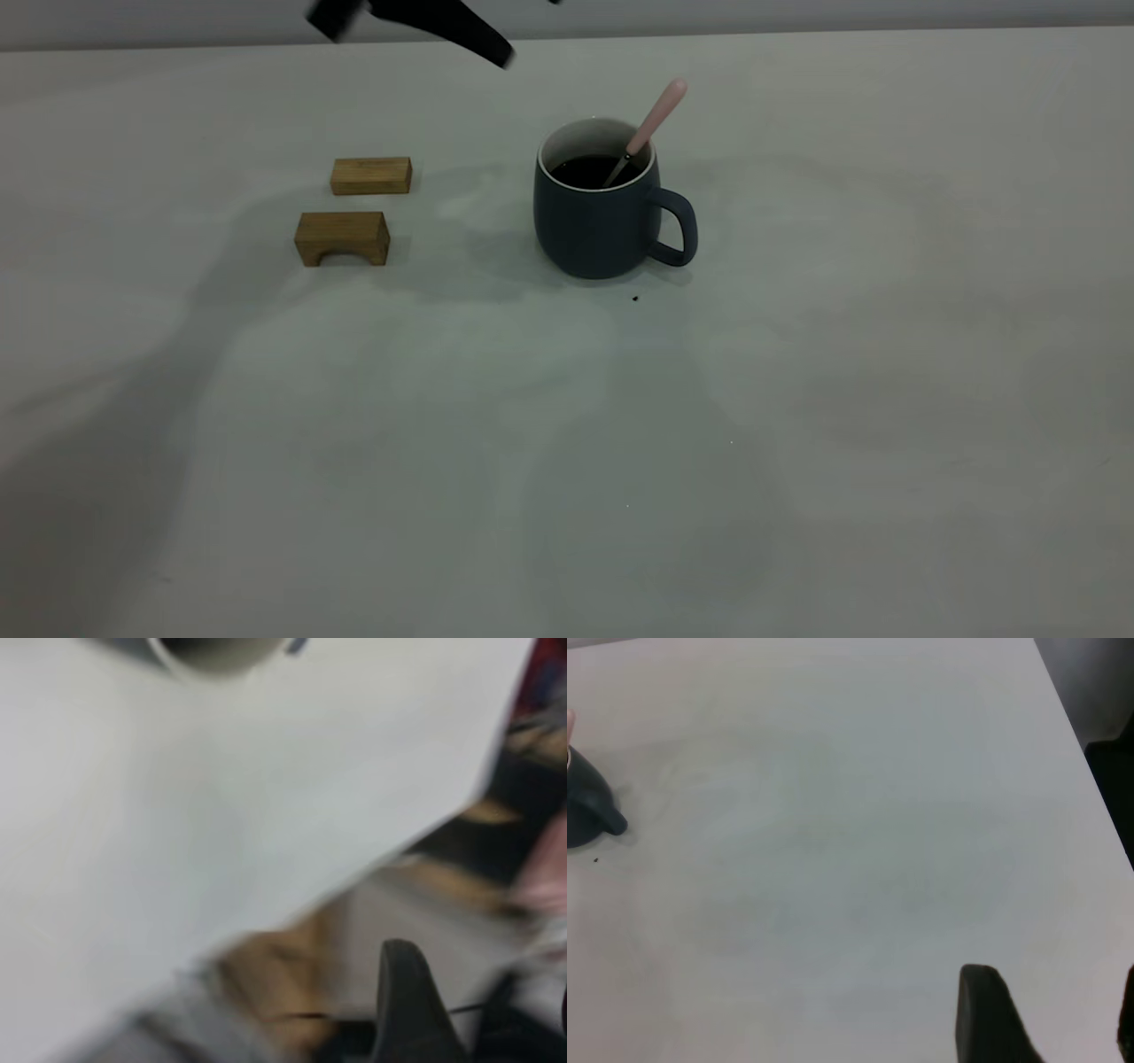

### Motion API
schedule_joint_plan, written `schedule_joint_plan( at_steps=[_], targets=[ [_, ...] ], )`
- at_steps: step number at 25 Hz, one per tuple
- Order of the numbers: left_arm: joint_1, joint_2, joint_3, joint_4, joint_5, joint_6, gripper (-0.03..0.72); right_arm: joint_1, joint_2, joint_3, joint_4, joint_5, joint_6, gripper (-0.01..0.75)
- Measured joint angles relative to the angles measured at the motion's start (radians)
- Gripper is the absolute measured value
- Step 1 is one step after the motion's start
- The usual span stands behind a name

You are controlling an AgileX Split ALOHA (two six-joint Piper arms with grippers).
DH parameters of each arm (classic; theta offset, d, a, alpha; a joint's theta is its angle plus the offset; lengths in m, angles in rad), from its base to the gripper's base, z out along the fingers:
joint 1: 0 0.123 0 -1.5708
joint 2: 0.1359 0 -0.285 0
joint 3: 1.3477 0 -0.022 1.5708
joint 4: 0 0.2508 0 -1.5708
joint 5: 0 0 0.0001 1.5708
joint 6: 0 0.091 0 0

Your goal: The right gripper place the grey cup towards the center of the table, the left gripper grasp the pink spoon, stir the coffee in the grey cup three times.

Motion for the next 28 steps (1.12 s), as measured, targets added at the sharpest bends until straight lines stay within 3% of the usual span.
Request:
schedule_joint_plan(
  at_steps=[4, 7, 10, 16, 22, 28],
  targets=[
    [0.002, -0.139, -0.004, 0.196, 0.0, 0.307, 0.476, 0.0, 0.0, 0.0, 0.0, 0.0, 0.0, 0.394],
    [0.004, -0.278, -0.004, 0.339, 0.0, 0.353, 0.476, 0.0, 0.0, 0.0, 0.0, 0.0, 0.0, 0.394],
    [0.006, -0.441, -0.004, 0.511, 0.0, 0.215, 0.476, 0.0, 0.0, 0.0, 0.0, 0.0, 0.0, 0.394],
    [0.01, -0.745, 0.008, 0.905, 0.0, -0.294, 0.476, 0.0, 0.0, 0.0, 0.0, 0.0, 0.0, 0.394],
    [0.01, -1.024, 0.19, 0.969, 0.0, -0.306, 0.476, 0.0, 0.0, 0.0, 0.0, 0.0, 0.0, 0.394],
    [0.009, -1.305, 0.577, 0.99, 0.0, -0.28, 0.476, 0.0, 0.0, 0.0, 0.0, 0.0, 0.0, 0.394]
  ],
)
